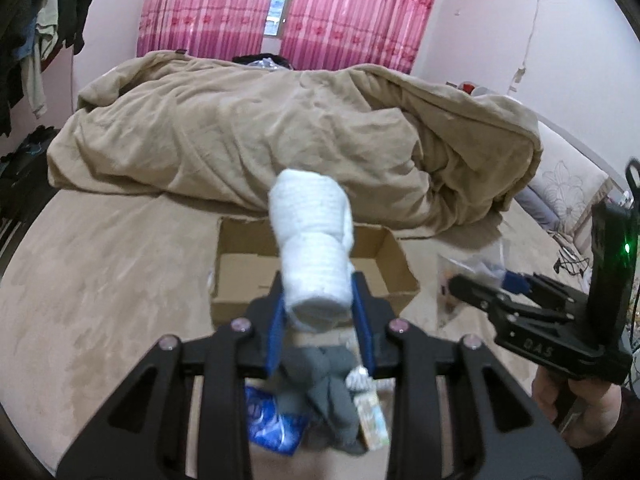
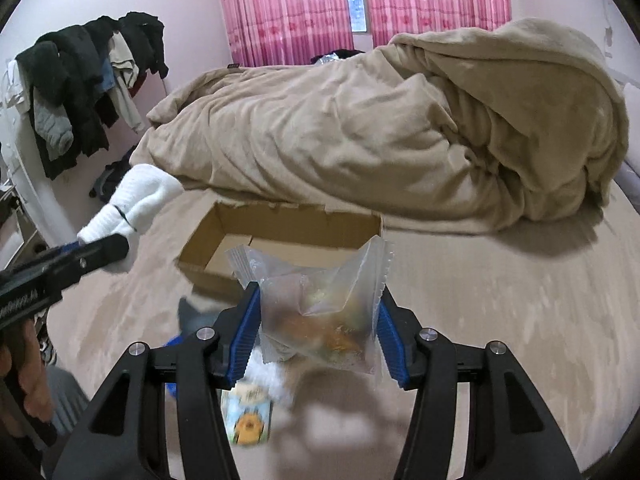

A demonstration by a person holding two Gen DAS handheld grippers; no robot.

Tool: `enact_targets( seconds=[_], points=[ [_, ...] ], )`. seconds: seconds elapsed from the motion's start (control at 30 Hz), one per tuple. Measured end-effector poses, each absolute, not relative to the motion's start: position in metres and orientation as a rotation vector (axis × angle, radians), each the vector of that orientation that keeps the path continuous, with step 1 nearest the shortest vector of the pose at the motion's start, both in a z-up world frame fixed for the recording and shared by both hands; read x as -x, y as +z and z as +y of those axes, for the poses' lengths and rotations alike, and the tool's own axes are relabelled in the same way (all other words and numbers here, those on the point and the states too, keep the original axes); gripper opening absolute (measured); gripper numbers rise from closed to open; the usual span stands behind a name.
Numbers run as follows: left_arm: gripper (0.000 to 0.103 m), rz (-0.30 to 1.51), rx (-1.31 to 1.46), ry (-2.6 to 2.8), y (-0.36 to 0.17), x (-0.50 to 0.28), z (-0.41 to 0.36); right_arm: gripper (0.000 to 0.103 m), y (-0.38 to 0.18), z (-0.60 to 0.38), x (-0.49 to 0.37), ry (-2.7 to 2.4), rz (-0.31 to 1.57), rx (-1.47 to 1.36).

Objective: Organize objects
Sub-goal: 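Carry the socks and snack bag into the cardboard box and open both tools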

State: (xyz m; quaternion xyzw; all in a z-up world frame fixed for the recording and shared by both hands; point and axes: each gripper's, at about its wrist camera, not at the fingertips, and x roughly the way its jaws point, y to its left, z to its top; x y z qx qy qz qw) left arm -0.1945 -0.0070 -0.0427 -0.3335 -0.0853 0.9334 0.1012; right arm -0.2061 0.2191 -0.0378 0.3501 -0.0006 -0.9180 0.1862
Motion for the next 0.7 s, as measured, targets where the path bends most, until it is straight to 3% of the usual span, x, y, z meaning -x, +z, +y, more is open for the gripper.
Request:
enact_targets(
  seconds=[0.7],
  points=[
    [0.034, -0.220, 1.333, 2.596, -0.156, 0.312, 0.034, 0.057, -0.124, 0.190, 0.327, -2.494, 0.030, -1.158]
  ],
)
